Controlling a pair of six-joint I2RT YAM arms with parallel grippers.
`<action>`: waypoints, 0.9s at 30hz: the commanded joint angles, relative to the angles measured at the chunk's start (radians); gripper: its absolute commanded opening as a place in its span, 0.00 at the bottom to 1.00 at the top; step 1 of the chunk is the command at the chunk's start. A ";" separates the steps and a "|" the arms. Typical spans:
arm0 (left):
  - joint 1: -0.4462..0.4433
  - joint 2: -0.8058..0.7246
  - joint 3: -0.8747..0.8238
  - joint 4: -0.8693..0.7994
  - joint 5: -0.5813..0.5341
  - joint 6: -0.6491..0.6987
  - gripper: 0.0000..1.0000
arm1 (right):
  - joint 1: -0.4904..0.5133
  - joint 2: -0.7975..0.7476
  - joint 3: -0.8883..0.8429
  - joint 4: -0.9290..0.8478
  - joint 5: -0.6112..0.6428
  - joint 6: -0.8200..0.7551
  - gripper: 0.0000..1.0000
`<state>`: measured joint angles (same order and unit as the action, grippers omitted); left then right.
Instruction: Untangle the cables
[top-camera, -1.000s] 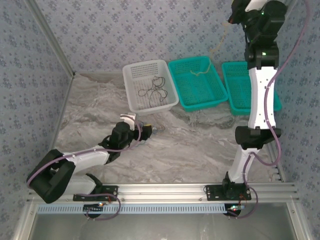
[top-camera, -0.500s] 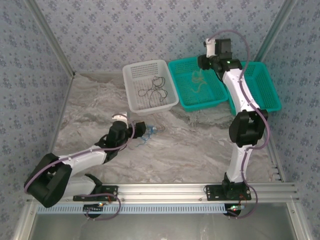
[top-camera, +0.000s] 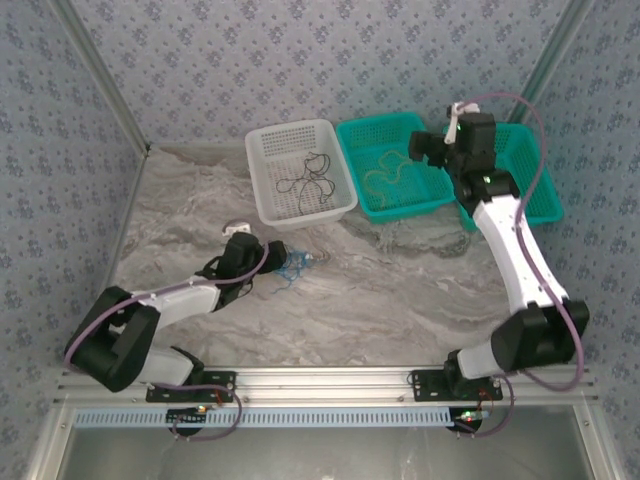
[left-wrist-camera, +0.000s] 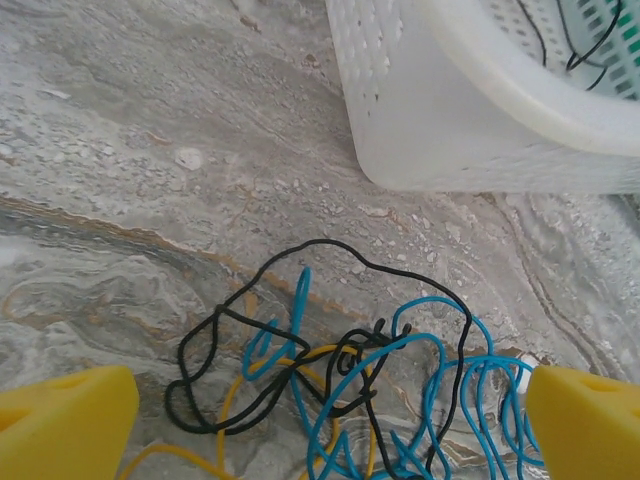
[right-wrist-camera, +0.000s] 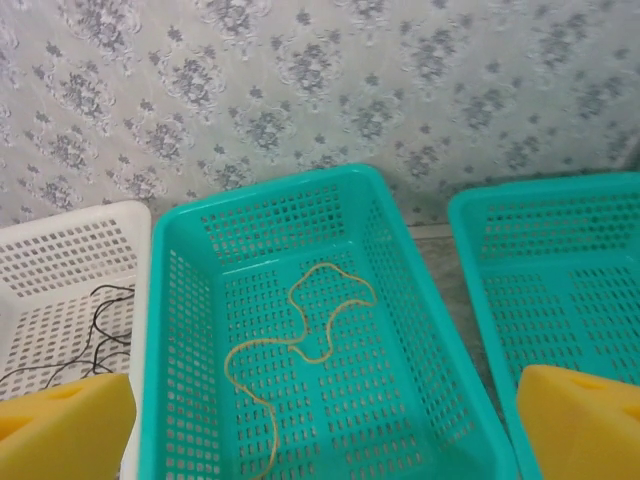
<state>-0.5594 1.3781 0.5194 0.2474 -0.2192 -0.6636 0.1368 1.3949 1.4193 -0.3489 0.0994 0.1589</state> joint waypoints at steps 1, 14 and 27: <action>-0.029 0.037 0.058 -0.098 -0.077 -0.003 0.99 | -0.010 -0.081 -0.111 -0.035 0.080 0.084 1.00; -0.105 0.193 0.166 -0.117 -0.078 -0.027 0.84 | 0.039 -0.333 -0.496 -0.002 -0.157 0.289 0.99; -0.155 0.328 0.275 -0.146 0.065 0.044 0.39 | 0.102 -0.382 -0.617 0.002 -0.182 0.291 0.97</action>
<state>-0.6933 1.6844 0.7650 0.1146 -0.2127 -0.6472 0.2268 1.0424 0.8207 -0.3492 -0.0689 0.4377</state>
